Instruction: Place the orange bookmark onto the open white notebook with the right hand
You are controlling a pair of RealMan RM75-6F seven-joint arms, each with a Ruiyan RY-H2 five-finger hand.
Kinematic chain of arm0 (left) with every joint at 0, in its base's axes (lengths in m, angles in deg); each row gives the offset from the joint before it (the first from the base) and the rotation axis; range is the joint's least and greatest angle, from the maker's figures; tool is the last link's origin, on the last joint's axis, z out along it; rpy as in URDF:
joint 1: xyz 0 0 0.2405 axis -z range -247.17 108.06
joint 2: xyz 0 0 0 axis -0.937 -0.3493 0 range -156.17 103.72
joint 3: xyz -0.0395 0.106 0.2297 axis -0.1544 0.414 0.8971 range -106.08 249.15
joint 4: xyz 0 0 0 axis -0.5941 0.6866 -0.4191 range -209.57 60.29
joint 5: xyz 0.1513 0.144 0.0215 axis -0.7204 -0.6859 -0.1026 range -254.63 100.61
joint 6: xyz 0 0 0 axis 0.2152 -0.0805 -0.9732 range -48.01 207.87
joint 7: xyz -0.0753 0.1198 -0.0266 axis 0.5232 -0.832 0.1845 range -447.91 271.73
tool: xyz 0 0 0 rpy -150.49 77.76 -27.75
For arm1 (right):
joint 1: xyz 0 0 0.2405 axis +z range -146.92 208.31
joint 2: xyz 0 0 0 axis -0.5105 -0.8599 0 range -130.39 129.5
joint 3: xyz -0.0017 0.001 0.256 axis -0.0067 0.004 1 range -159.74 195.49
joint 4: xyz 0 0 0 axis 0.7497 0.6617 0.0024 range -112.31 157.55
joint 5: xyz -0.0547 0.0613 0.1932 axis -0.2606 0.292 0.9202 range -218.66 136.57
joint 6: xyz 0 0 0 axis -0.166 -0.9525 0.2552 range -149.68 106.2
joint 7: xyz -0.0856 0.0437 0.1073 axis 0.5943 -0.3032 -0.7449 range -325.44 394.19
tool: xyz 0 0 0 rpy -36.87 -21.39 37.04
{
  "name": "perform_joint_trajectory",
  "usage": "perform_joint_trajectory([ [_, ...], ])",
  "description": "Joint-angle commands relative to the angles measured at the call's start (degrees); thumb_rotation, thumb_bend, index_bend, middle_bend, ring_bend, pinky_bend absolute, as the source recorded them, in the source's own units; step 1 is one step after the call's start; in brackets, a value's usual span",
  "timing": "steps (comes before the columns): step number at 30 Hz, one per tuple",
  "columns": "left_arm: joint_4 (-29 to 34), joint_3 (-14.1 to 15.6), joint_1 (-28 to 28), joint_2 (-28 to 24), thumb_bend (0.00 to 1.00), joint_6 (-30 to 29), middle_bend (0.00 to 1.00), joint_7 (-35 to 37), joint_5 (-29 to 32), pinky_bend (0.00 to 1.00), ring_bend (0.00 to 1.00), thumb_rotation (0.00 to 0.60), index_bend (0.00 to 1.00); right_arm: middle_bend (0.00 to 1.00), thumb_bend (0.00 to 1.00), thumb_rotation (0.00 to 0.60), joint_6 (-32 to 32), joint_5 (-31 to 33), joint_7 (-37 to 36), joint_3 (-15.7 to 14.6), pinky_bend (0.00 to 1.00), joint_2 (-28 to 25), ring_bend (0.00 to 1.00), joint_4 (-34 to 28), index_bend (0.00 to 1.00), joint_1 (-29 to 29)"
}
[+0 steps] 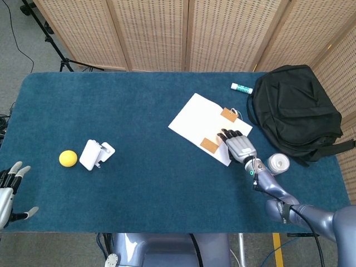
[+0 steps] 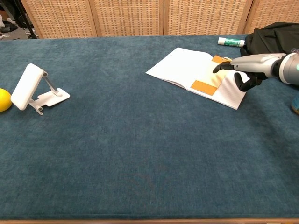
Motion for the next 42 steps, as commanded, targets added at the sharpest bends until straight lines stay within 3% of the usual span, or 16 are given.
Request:
perform_joint_trajectory([
  [1,0.0,0.0,0.1,0.0,0.0,0.2,0.0,-0.1,0.1,0.0,0.0,0.6,0.0,0.0,1.0,0.6,0.3,0.1,0.6,0.1,0.09,0.5,0.0,0.7,0.05,0.1],
  [42,0.0,-0.1,-0.2,-0.1,0.0,0.2,0.0,0.2,0.3,0.0,0.0,0.6,0.0,0.0,1.0,0.6,3.3,2.0,5.7,1.4,0.09,4.4,0.0,4.3,0.05,0.5],
])
